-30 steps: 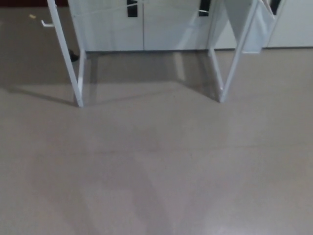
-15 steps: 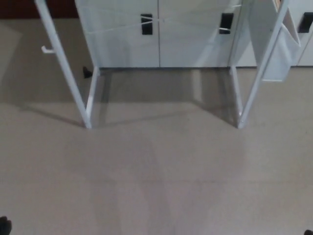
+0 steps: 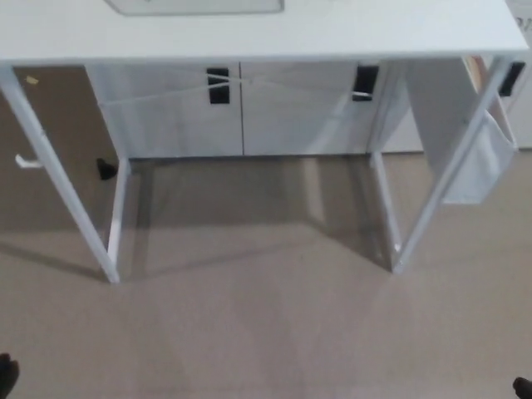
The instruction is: The robot walks towards a file tray kept in the middle of a desk and uses its right hand to grab a tray and pulls it out towards itself
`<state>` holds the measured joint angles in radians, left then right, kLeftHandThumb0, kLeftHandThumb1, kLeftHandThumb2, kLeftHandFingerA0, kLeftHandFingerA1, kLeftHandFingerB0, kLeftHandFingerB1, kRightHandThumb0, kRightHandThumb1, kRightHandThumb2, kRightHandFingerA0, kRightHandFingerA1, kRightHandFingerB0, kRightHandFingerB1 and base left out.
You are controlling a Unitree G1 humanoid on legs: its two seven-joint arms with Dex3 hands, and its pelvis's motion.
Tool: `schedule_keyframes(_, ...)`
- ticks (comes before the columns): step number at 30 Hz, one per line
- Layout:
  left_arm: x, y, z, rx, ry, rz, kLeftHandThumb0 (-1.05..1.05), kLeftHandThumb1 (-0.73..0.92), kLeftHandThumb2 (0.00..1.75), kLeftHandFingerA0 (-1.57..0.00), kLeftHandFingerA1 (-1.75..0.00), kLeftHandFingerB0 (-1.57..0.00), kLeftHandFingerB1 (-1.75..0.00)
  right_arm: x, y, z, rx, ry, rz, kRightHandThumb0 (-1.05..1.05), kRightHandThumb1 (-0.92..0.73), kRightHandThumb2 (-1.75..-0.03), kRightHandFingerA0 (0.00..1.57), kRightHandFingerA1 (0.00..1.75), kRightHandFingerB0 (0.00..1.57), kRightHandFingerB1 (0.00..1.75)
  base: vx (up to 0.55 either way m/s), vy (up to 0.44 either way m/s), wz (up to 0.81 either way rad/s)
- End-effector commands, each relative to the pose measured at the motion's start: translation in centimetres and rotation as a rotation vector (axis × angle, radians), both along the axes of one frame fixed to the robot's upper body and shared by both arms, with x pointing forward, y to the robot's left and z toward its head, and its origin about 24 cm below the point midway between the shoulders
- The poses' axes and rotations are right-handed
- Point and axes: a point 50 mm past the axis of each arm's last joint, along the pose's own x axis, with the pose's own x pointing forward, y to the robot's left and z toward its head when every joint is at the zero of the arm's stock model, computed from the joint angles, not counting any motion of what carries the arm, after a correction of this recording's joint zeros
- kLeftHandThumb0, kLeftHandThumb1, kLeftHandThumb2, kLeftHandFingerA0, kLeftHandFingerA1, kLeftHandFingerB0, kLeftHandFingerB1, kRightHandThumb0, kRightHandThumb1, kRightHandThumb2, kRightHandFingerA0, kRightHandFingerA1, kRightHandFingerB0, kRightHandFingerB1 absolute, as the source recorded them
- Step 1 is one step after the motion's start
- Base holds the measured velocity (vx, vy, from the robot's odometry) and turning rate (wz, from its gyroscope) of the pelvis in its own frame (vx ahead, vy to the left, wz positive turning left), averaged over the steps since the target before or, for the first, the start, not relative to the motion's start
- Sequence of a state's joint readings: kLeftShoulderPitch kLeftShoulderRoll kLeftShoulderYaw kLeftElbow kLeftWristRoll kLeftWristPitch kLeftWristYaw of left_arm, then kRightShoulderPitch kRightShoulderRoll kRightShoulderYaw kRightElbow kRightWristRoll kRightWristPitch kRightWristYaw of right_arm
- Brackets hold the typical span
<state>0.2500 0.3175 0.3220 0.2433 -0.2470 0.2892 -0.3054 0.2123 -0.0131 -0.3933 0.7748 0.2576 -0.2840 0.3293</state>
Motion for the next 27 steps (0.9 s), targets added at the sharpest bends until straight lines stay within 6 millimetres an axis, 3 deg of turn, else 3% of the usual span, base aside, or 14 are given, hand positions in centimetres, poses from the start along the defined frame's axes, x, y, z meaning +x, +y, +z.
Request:
schedule_keyframes(1,-0.7,-1.3,-1.4,-0.032,0.030,0.004,0.00,0.81,0.64,-0.19,-0.32,-0.12,-0.25,-0.2,-2.5,1.3,-0.072,-0.024,0.006,-0.37,-0.40,-0.67,0.51,0.49,0.42,0.44,0.51,-0.152,0.69)
schedule_keyframes(3,-0.7,-2.4,-2.1,-0.050,0.038,-0.010,-0.01,0.81,0.64,-0.20,-0.32,-0.12,-0.26,-0.3,-3.5,2.0,-0.109,-0.025,0.017,-0.38,-0.41,-0.67,0.50,0.48,0.42,0.44,0.60,-0.209,0.19)
schedule_keyframes(4,-0.7,-3.0,-2.4,-0.055,0.040,-0.018,-0.01,0.81,0.63,-0.20,-0.32,-0.11,-0.26,-0.3,-3.9,2.4,-0.123,-0.023,0.019,-0.30,-0.49,-0.56,0.54,0.40,0.46,0.36,0.57,-0.164,0.22)
schedule_keyframes(6,-0.6,-3.5,-2.6,-0.062,0.040,-0.027,-0.01,0.81,0.63,-0.20,-0.32,-0.11,-0.26,-0.3,-4.2,2.7,-0.139,-0.022,0.021,-0.30,-0.49,-0.56,0.54,0.40,0.46,0.36,0.56,-0.154,0.03)
schedule_keyframes(7,-0.6,-3.7,-2.7,-0.069,0.040,-0.030,-0.01,0.81,0.64,-0.20,-0.32,-0.12,-0.25,-0.4,-4.3,2.9,-0.142,-0.023,0.023,-0.39,-0.41,-0.67,0.51,0.48,0.41,0.43,0.53,-0.135,-0.01)
schedule_keyframes(8,-0.8,-3.9,-2.9,-0.083,0.040,-0.034,-0.01,0.79,0.67,-0.17,-0.33,-0.11,-0.24,-0.6,-4.5,3.0,-0.135,-0.028,0.024,-0.39,-0.40,-0.66,0.50,0.48,0.40,0.43,0.33,-0.052,-0.10)
schedule_keyframes(9,-0.9,-4.2,-2.9,-0.084,0.043,-0.040,-0.02,0.79,0.66,-0.17,-0.33,-0.11,-0.25,-0.8,-4.5,3.2,-0.134,-0.030,0.022,-0.38,-0.41,-0.66,0.50,0.48,0.40,0.43,0.29,-0.021,-0.09)
schedule_keyframes(10,-1.0,-4.3,-3.0,-0.088,0.047,-0.044,-0.02,0.78,0.65,-0.18,-0.33,-0.12,-0.23,-1.0,-4.5,3.3,-0.133,-0.029,0.025,-0.30,-0.49,-0.56,0.55,0.40,0.43,0.35,0.25,0.021,-0.18)
schedule_keyframes(14,-1.1,-4.9,-3.0,-0.093,0.055,-0.041,-0.03,0.78,0.67,-0.17,-0.33,-0.11,-0.24,-1.2,-4.5,3.5,-0.137,-0.028,0.021,-0.27,-0.51,-0.56,0.56,0.40,0.43,0.35,0.27,0.117,-0.22)
schedule_keyframes(15,-1.2,-5.5,-2.9,-0.098,0.060,-0.032,-0.04,0.78,0.67,-0.16,-0.32,-0.11,-0.23,-1.1,-4.4,3.5,-0.134,-0.029,0.021,-0.36,-0.41,-0.67,0.52,0.49,0.40,0.44,0.33,0.200,-0.16)
schedule_keyframes(16,-1.3,-5.7,-2.9,-0.095,0.066,-0.031,-0.04,0.79,0.66,-0.16,-0.32,-0.11,-0.24,-1.1,-4.3,3.5,-0.130,-0.027,0.019,-0.26,-0.50,-0.56,0.58,0.41,0.44,0.35,0.33,0.228,0.35)
schedule_keyframes(20,-1.8,-6.7,-2.6,-0.084,0.084,-0.055,-0.05,0.78,0.67,-0.15,-0.33,-0.10,-0.24,-1.3,-4.0,3.3,-0.131,-0.019,0.015,-0.28,-0.50,-0.55,0.58,0.40,0.44,0.35,0.24,0.215,-0.05)
schedule_keyframes(27,-2.3,-5.3,-2.7,-0.020,0.142,-0.062,-0.03,0.79,0.66,-0.16,-0.32,-0.11,-0.24,-2.3,-3.6,2.5,-0.106,-0.002,0.004,-0.29,-0.49,-0.55,0.53,0.41,0.44,0.36,0.13,0.060,0.03)
